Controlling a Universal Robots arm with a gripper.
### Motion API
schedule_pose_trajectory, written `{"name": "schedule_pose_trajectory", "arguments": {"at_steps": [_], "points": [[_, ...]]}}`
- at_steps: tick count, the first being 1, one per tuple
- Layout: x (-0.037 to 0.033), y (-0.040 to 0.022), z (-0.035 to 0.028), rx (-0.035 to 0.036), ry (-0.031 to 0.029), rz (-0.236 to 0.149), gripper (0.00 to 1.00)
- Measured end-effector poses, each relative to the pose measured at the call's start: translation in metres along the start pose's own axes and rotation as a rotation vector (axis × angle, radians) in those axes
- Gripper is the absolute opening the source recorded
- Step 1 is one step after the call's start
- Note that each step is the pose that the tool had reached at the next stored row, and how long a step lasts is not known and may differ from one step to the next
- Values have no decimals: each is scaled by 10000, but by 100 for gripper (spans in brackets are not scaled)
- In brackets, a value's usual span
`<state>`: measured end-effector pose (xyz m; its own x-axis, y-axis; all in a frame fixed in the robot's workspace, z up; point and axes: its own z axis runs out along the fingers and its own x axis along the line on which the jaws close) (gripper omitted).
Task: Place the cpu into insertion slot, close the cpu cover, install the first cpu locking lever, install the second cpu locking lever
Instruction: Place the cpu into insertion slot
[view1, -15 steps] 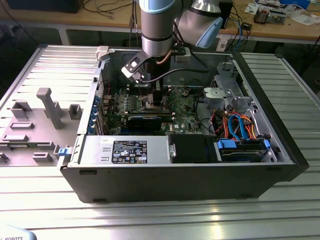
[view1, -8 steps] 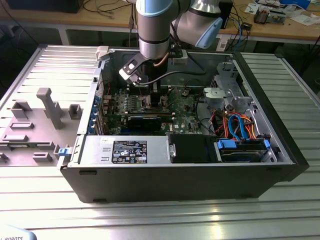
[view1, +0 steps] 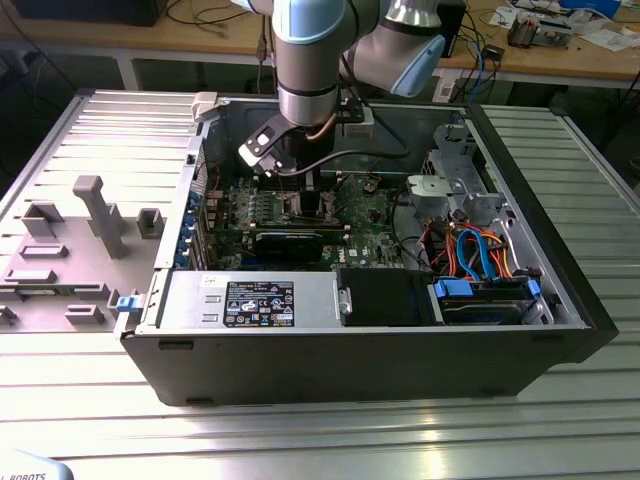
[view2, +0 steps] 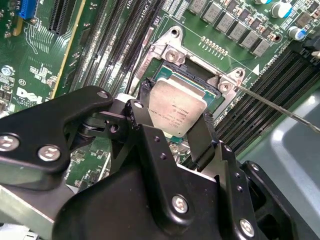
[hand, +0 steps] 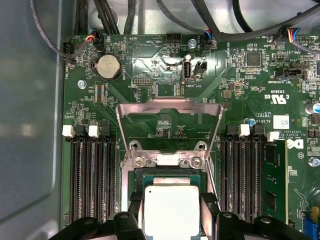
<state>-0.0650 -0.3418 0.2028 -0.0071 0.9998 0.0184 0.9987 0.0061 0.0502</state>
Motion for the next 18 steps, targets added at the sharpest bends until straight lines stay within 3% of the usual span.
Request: {"name": "schedule_pose_trajectory", "arguments": {"at_steps": [15,18], "points": [[0,-1,44,-3,8,9,54],[0,-1,45,-1,5,9,62]]}}
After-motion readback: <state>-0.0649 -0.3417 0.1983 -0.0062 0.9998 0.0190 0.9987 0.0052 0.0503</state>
